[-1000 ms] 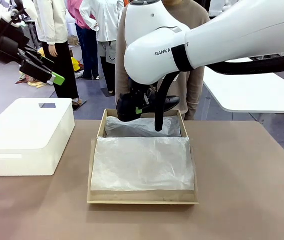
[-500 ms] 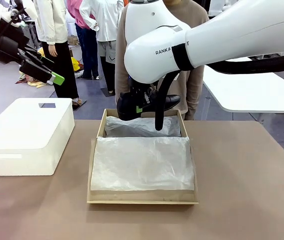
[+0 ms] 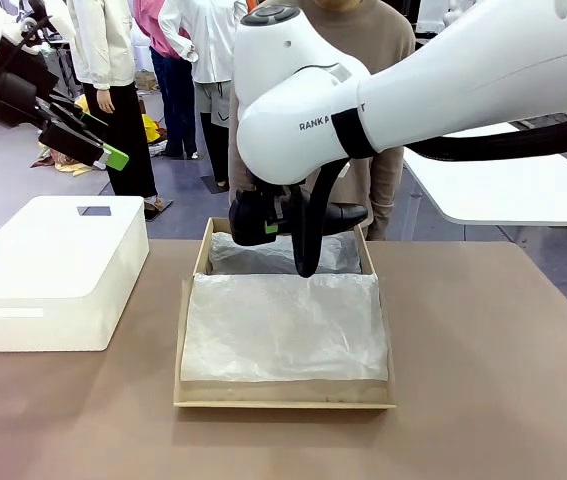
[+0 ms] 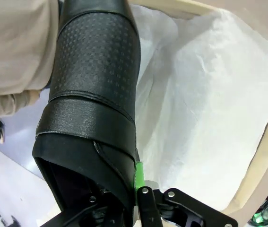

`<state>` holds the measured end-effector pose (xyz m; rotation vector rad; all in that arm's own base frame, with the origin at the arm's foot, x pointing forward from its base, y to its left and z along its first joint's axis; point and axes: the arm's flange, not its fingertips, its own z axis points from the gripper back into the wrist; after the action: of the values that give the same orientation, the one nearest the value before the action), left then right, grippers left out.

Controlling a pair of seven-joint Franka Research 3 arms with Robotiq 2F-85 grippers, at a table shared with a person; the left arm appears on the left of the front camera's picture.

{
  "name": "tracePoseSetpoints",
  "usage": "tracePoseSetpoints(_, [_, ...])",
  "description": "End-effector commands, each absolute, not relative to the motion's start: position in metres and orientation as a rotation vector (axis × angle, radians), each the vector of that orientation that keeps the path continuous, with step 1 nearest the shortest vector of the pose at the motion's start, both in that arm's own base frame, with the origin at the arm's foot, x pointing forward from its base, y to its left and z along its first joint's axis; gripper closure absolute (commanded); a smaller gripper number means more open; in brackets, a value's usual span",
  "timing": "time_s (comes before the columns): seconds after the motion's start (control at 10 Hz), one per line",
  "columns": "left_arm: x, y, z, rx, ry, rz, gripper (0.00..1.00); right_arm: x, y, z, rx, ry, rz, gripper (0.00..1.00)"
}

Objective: Pack the shoes into the box.
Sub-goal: Place the other shoe of the Shoes into the Shoes Box.

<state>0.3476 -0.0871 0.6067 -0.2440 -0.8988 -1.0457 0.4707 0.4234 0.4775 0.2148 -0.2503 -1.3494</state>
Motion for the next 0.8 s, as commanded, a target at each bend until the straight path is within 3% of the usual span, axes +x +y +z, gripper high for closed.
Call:
tracePoseSetpoints(0.0, [0.349, -0.086, 0.606, -0.259, -0.904, -1.060, 0.00, 0.469, 0.436, 0.475, 0.222, -0.274, -1.445, 1.00])
tracePoseSetpoints(0.7, [0.349, -0.086, 0.606, -0.259, -0.904, -1.060, 0.00, 0.461, 0.444, 0.451, 0.212, -0.126, -1.477, 1.00])
